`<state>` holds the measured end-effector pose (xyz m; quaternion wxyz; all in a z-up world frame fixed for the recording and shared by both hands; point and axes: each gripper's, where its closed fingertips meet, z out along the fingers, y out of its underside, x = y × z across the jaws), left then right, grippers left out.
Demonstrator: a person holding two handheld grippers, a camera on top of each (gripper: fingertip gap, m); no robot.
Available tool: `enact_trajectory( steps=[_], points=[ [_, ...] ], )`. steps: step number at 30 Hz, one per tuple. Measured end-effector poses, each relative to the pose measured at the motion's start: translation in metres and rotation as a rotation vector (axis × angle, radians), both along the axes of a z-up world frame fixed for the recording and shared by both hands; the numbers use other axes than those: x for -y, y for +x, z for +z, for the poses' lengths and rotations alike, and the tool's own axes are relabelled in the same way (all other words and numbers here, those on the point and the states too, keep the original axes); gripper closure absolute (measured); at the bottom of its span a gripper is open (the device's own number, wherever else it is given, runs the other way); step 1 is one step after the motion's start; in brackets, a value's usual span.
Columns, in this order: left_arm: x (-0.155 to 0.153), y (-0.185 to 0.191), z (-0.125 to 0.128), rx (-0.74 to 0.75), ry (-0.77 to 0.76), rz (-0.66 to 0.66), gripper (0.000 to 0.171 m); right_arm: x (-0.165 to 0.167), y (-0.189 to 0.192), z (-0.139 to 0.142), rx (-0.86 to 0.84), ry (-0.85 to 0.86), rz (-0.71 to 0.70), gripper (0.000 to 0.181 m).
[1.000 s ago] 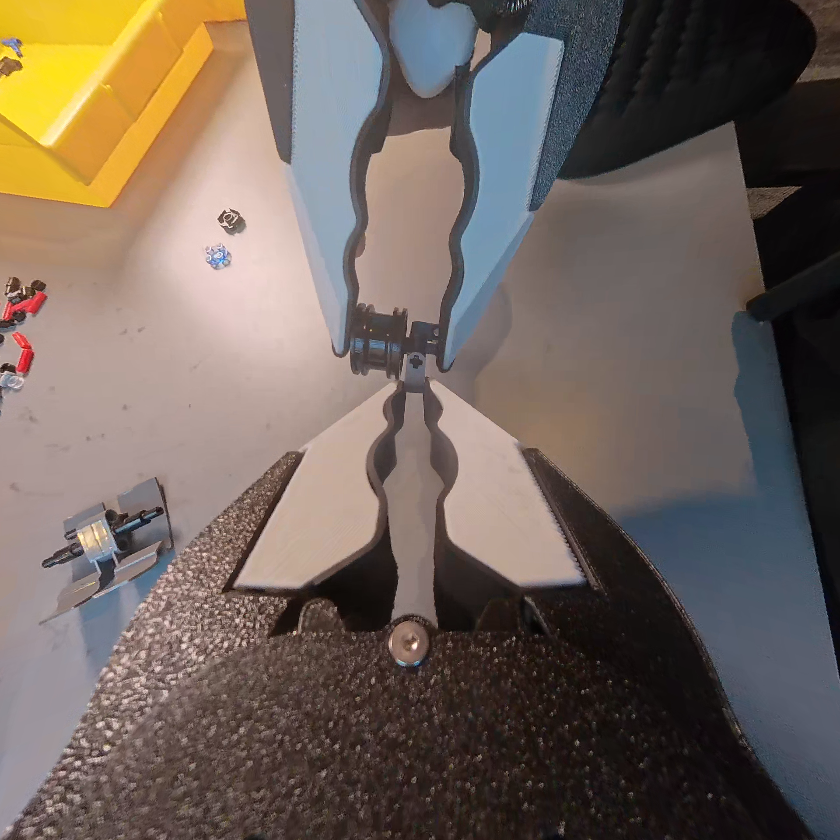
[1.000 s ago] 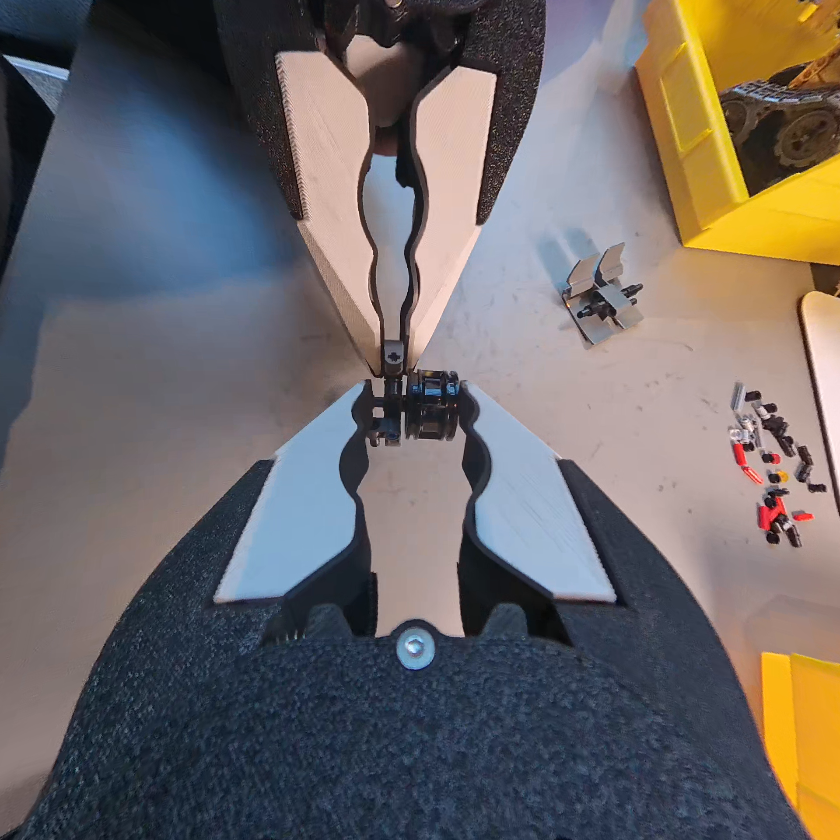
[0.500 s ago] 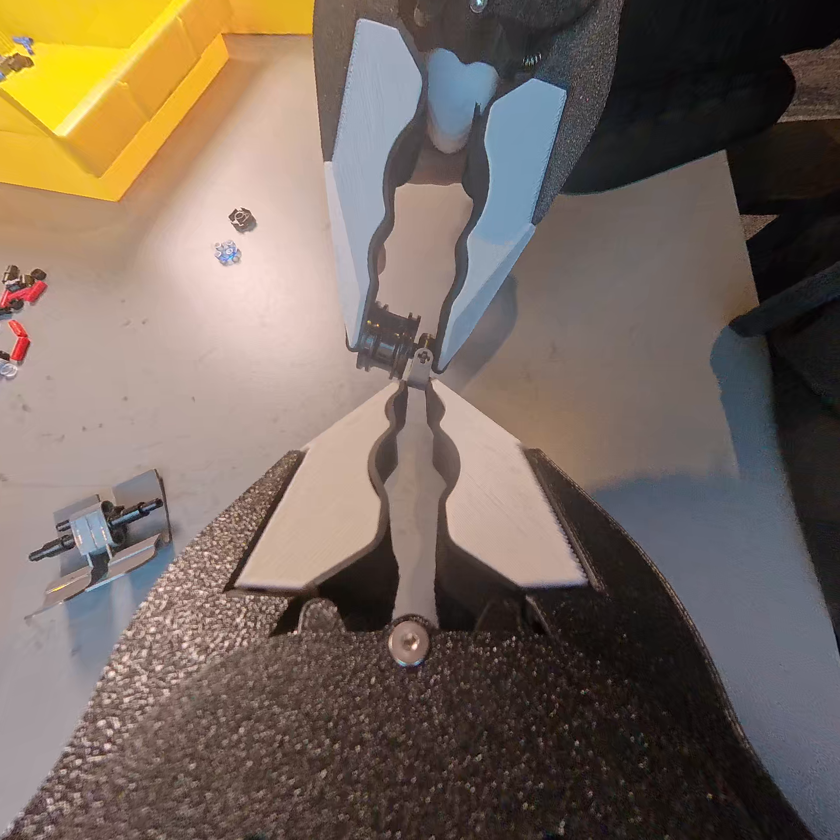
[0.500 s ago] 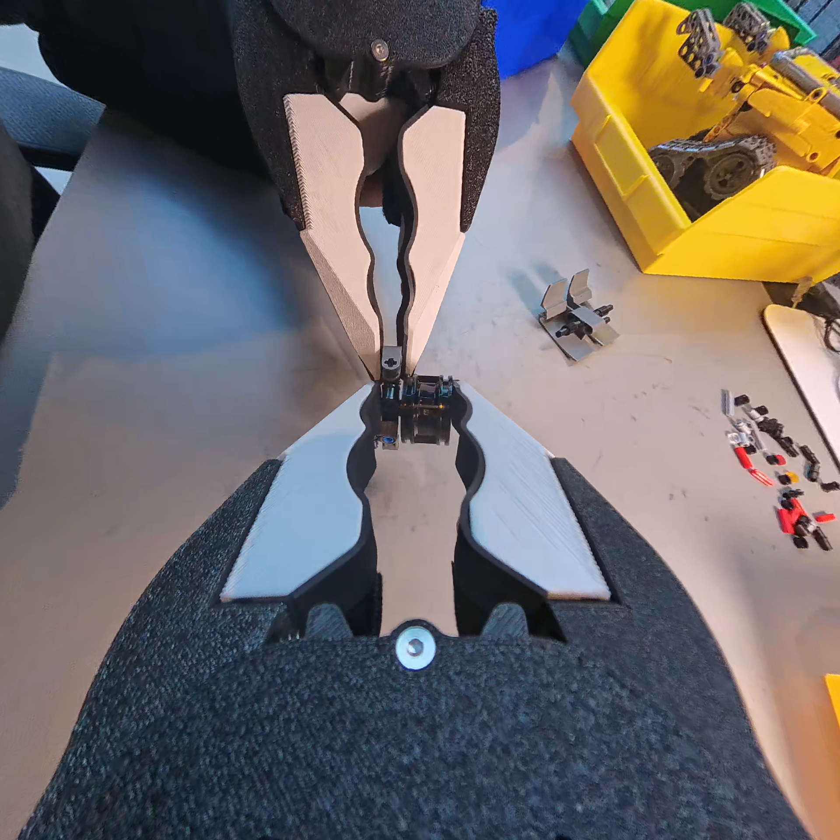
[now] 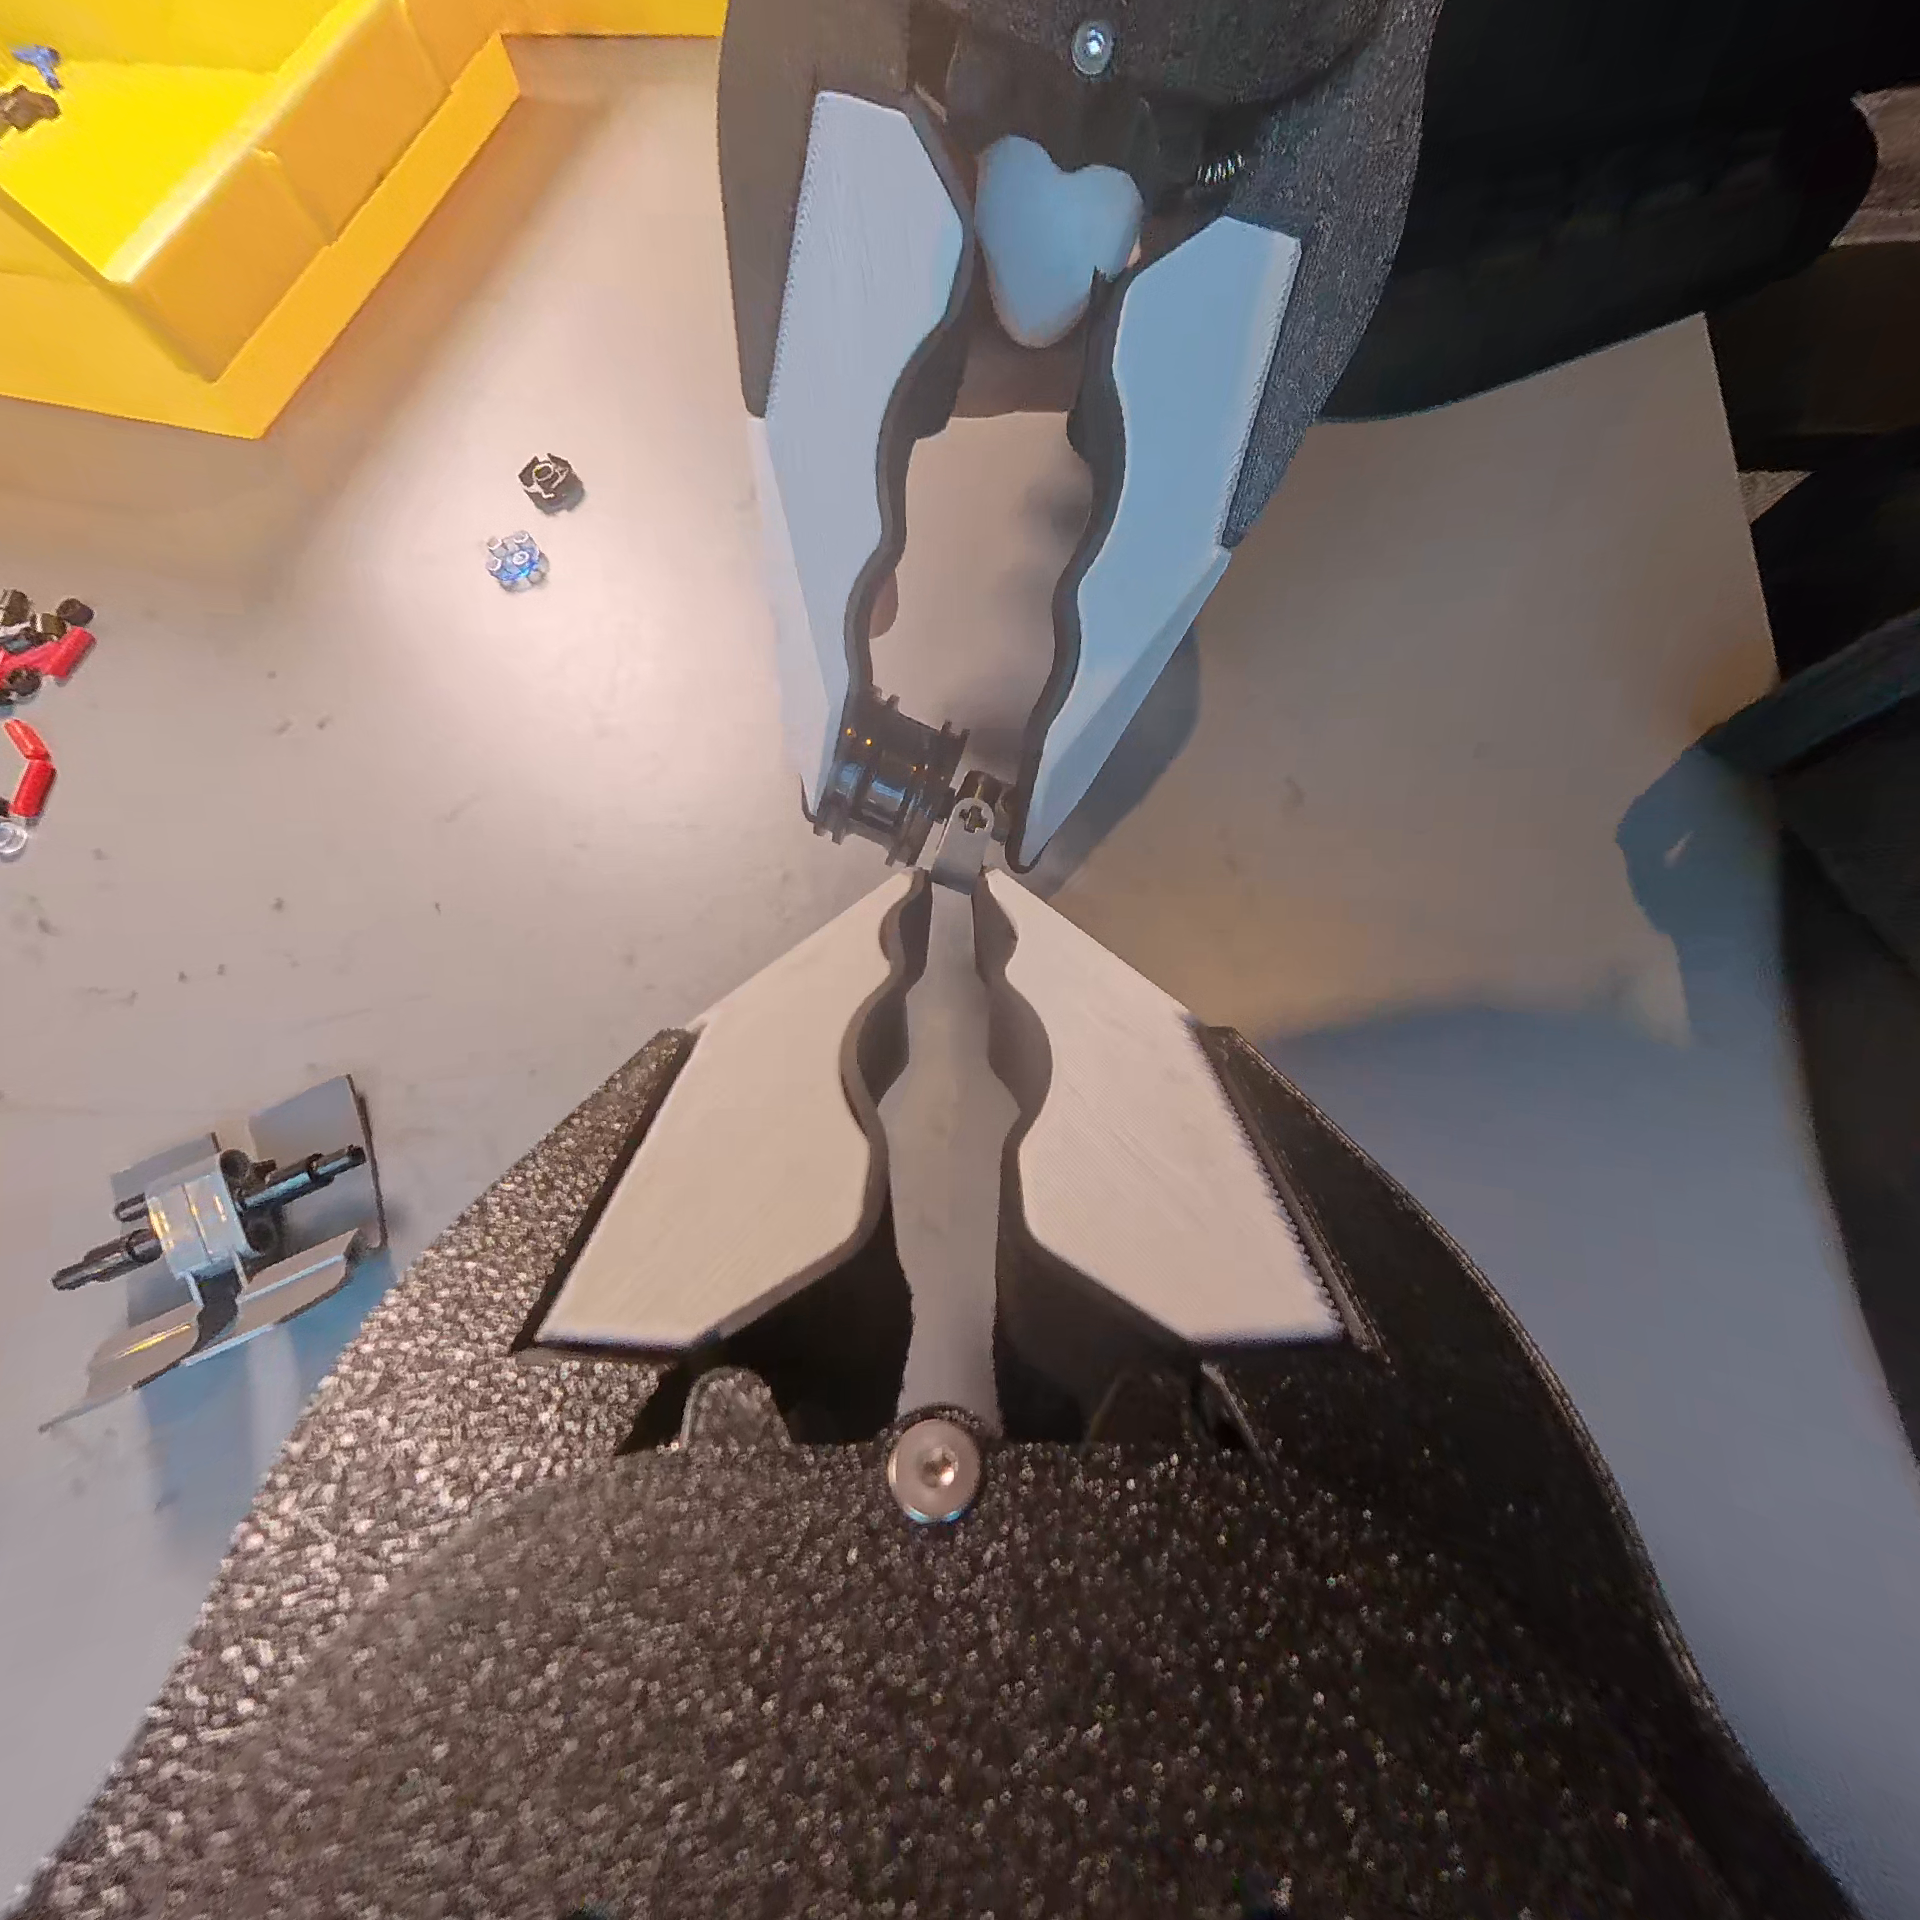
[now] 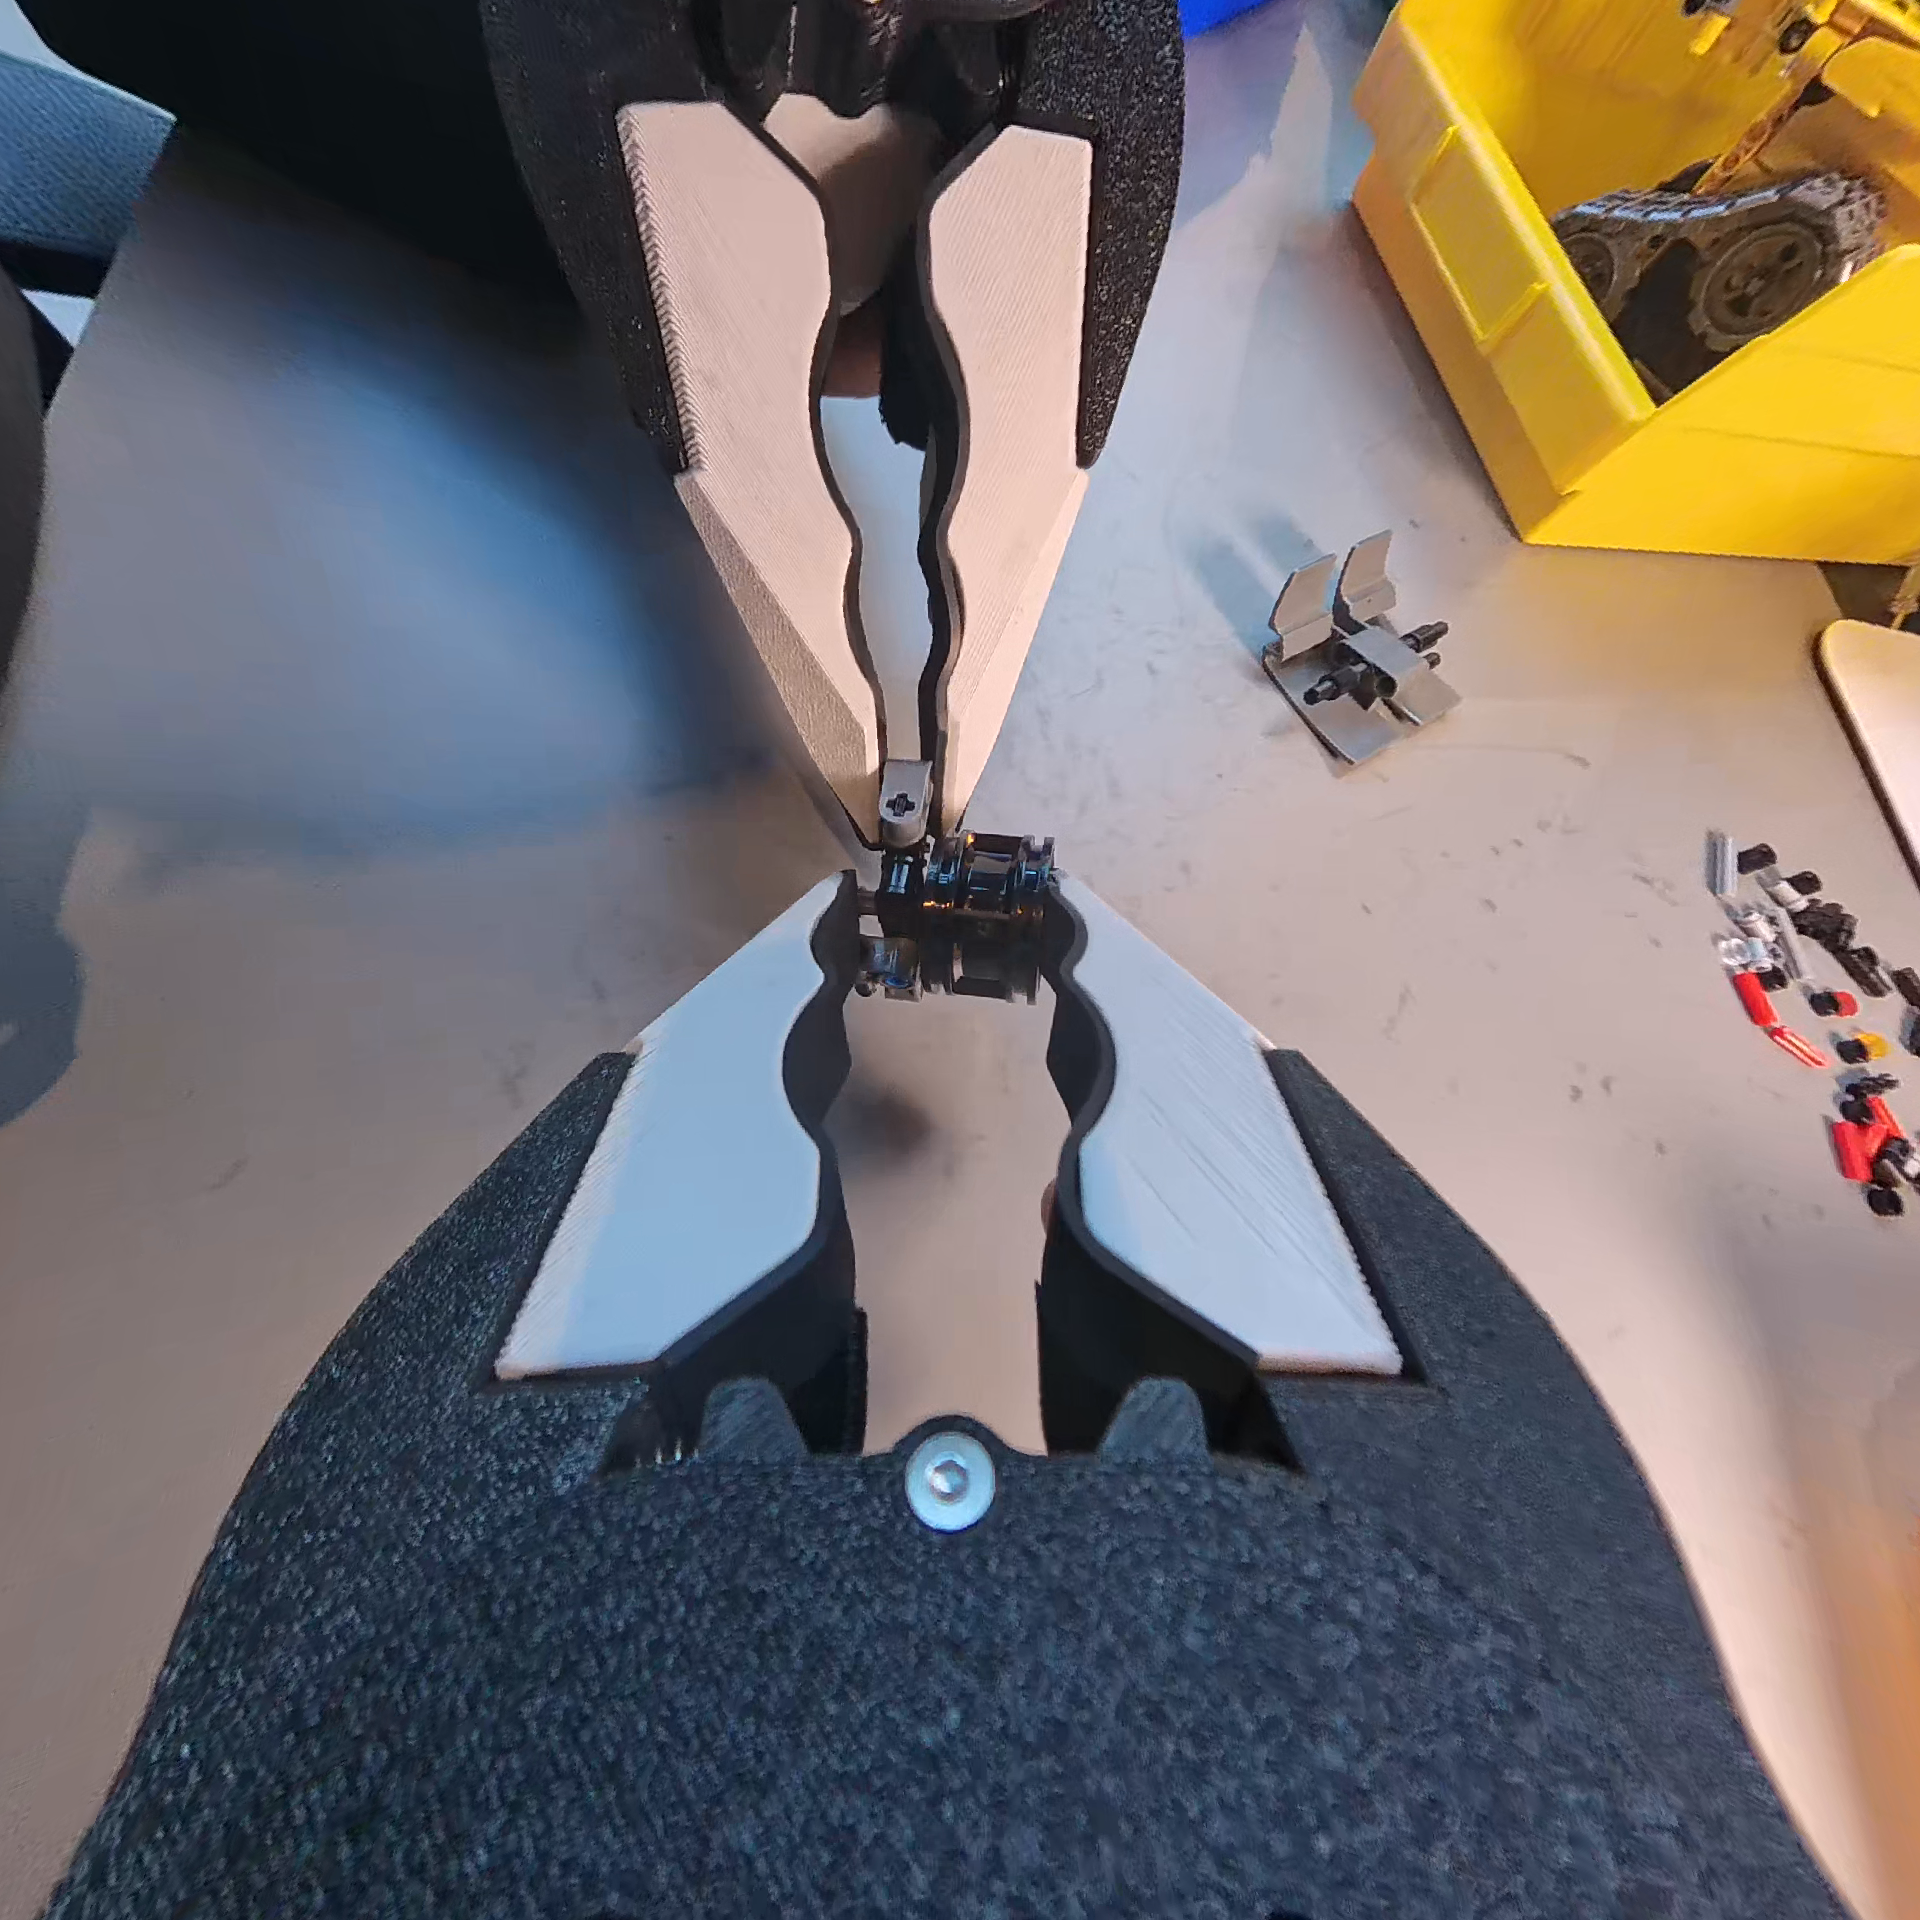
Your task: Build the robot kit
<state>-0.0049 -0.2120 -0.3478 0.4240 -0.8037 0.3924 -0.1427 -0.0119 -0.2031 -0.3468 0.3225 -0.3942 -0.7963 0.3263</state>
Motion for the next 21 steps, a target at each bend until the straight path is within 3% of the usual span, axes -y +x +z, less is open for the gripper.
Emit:
enact_trajectory(
  steps=[4, 6, 9, 16, 21],
  points=[
    [0.001, 0.001, 0.01, 0.056, 0.039, -0.024, 0.163, 0.0, 0.0, 0.009, -0.046, -0.094, 0.002, 0.149],
    [0.002, -0.002, 0.019, 0.117, 0.048, -0.029, 0.14, 0.003, 0.002, 0.013, -0.055, -0.159, 0.024, 0.149],
    [0.003, 0.003, 0.031, 0.174, 0.104, -0.059, 0.12, 0.015, 0.004, 0.025, -0.093, -0.26, 0.074, 0.149],
    [0.007, 0.02, 0.036, 0.191, 0.125, -0.119, 0.125, 0.024, 0.009, 0.043, -0.156, -0.382, 0.121, 0.149],
    [0.006, 0.02, 0.034, 0.19, 0.12, -0.121, 0.126, 0.023, 0.01, 0.041, -0.15, -0.402, 0.12, 0.15]
  ],
)
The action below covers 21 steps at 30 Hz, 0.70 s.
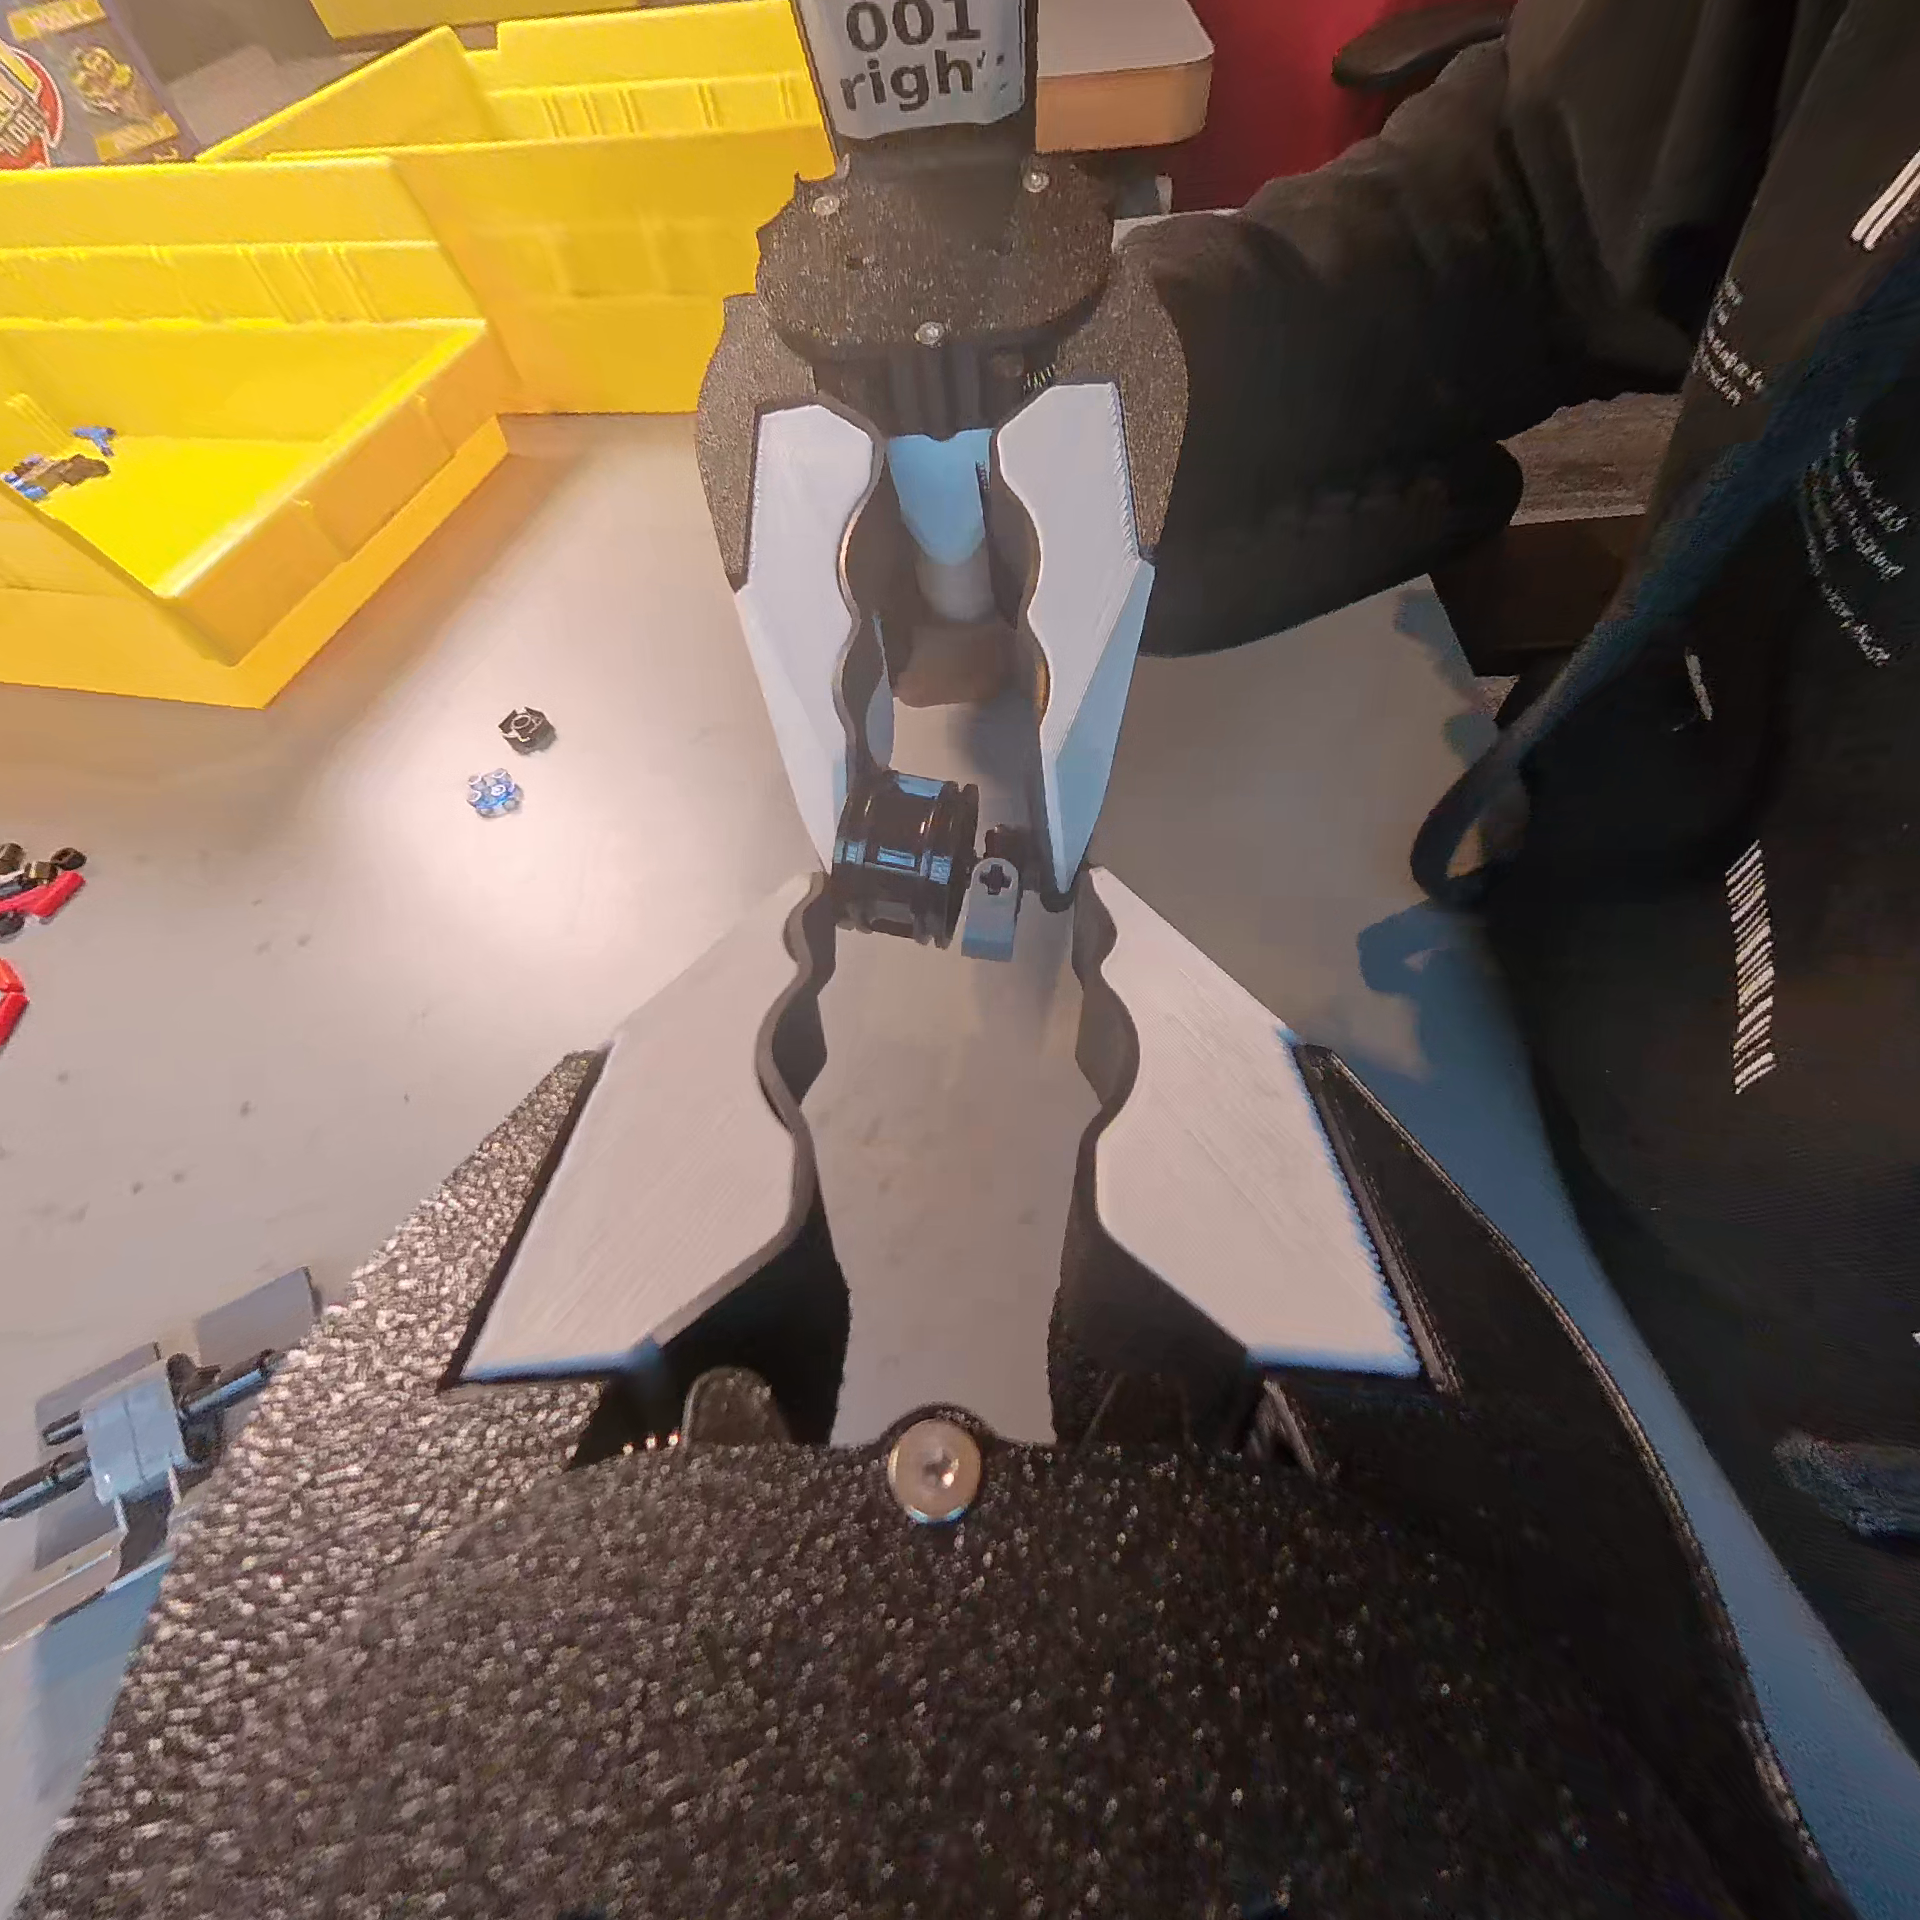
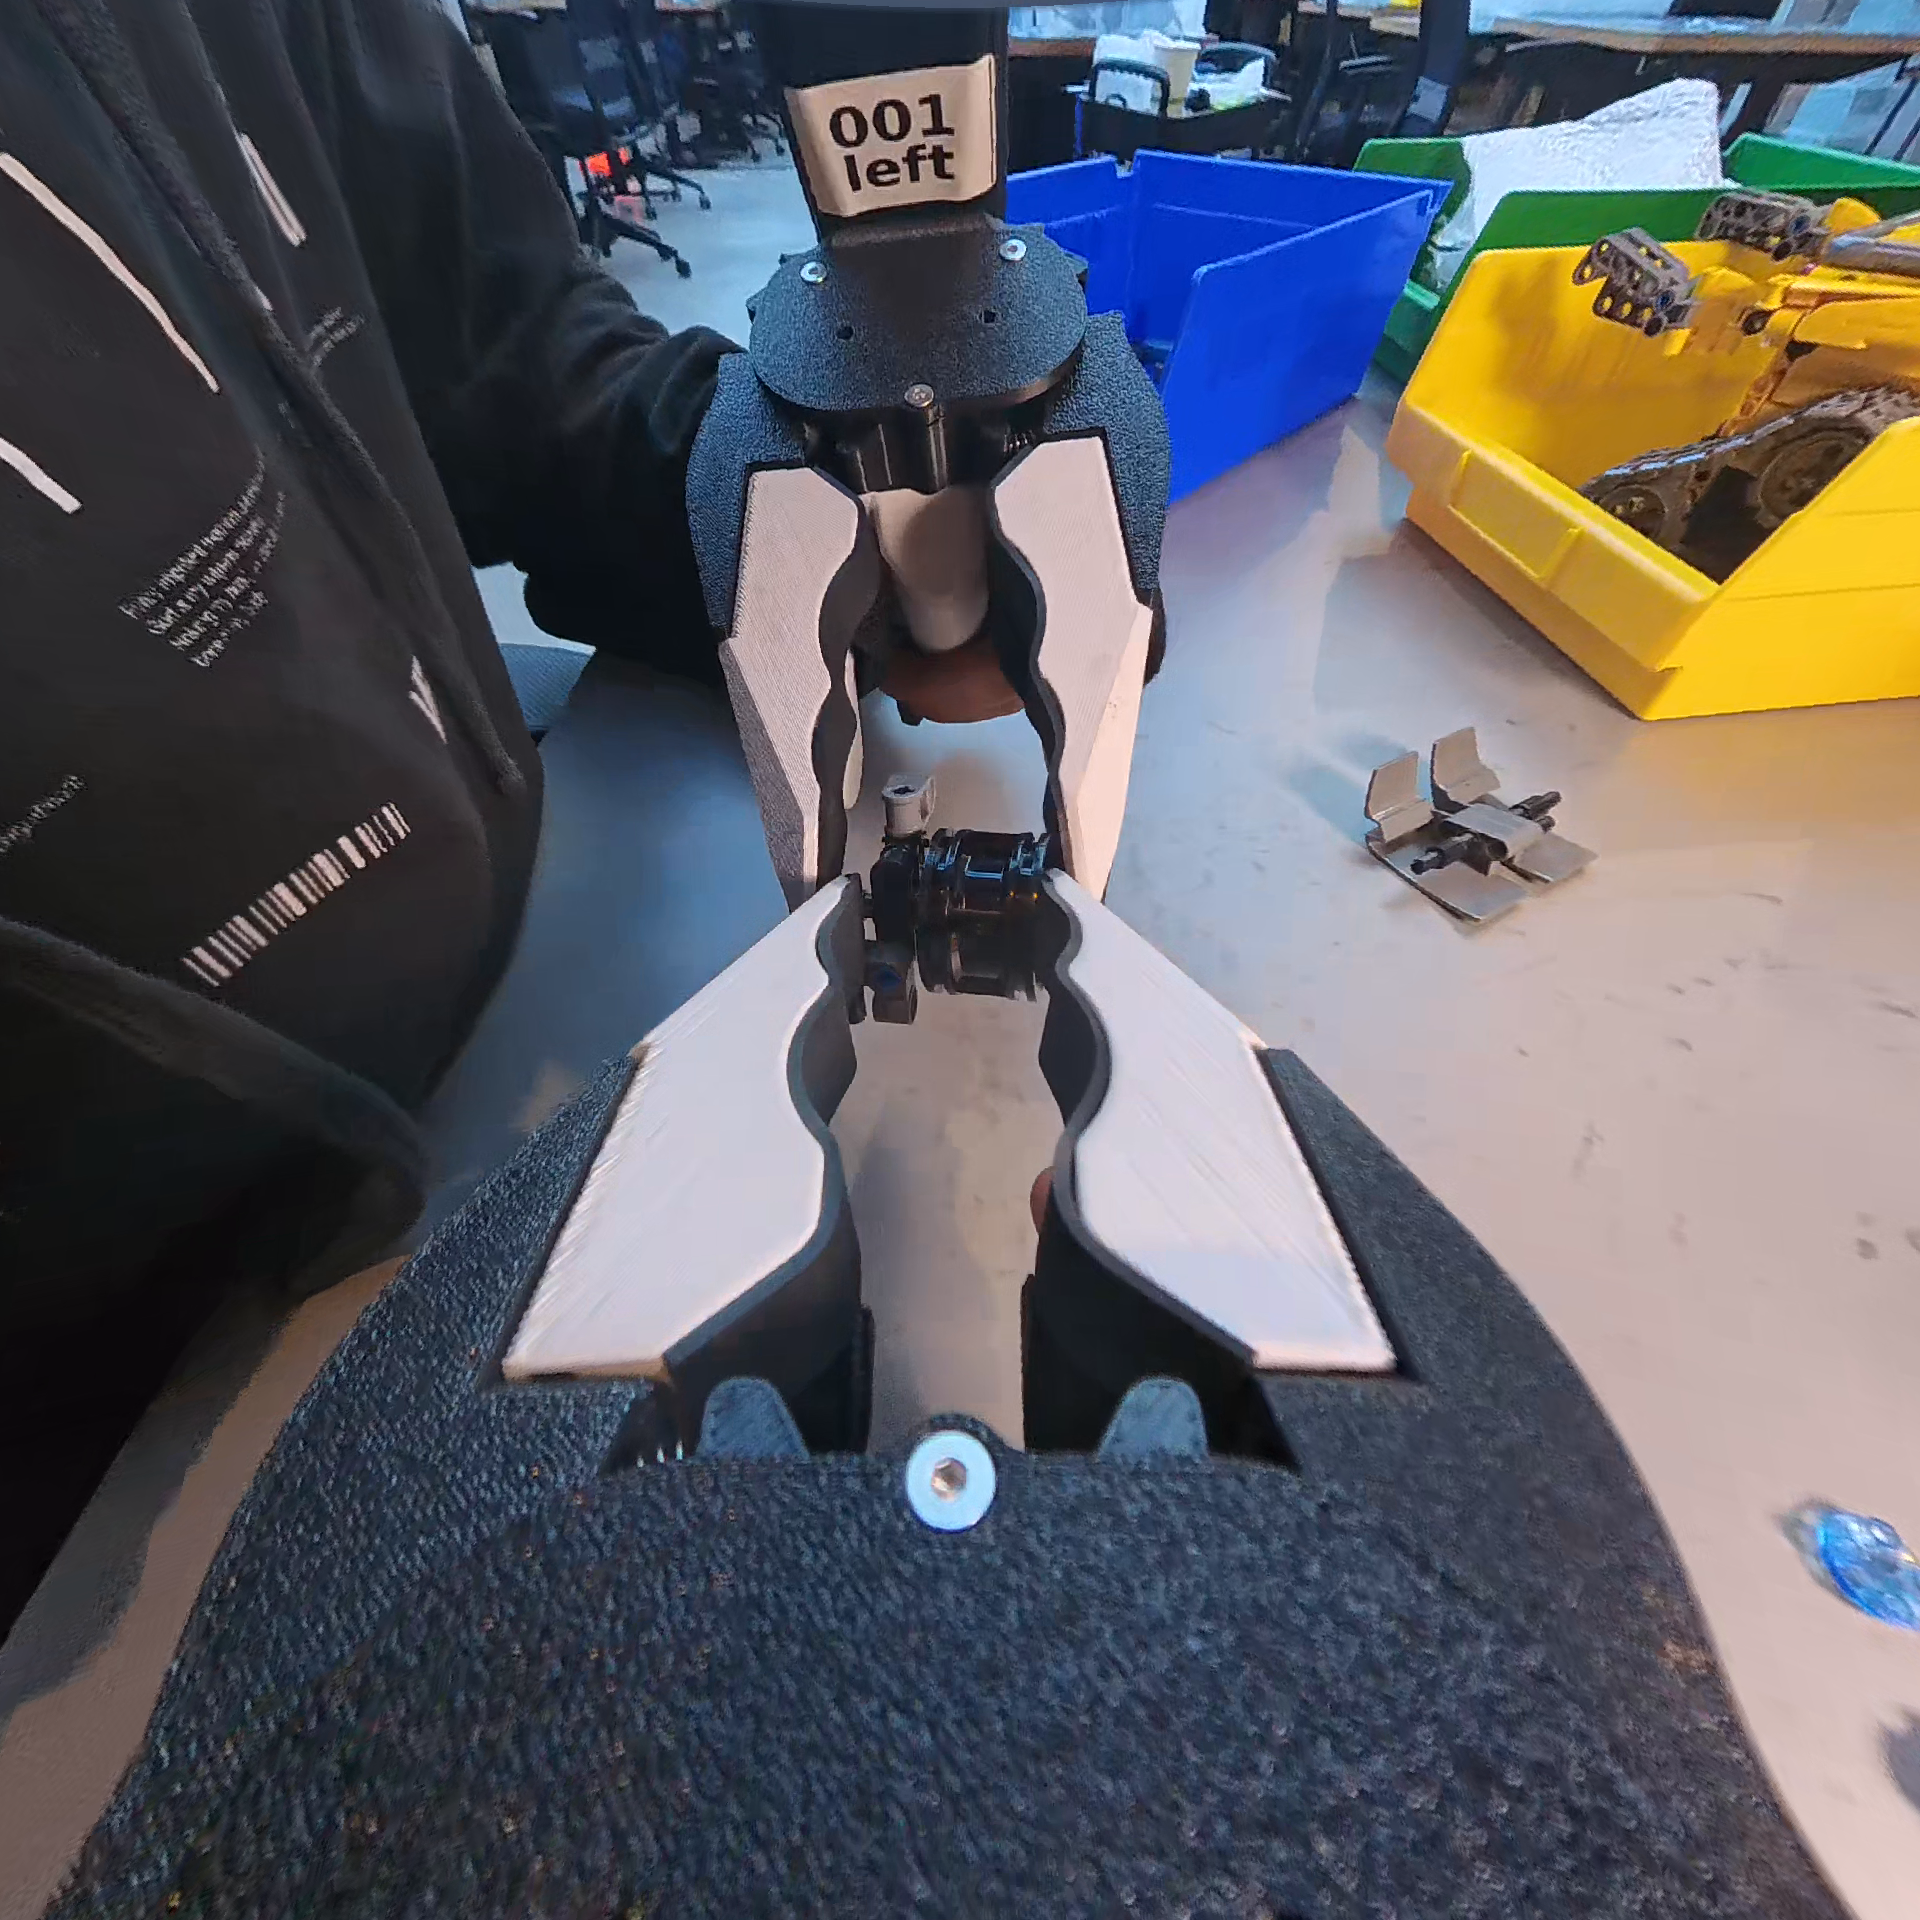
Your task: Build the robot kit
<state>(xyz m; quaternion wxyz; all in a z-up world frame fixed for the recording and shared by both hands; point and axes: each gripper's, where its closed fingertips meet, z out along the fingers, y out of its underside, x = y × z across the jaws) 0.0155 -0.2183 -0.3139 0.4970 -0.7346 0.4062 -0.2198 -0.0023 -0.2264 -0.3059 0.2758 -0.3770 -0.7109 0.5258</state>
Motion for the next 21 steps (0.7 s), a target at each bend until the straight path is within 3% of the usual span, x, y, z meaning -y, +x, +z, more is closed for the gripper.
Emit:
enact_trajectory(
  steps=[21],
  points=[
    [0.0079, 0.0051, -0.0055, 0.017, -0.06, -0.052, 0.13, 0.0083, 0.0059, -0.0052, 0.083, -0.08, 0.052, 0.153]
  ],
)
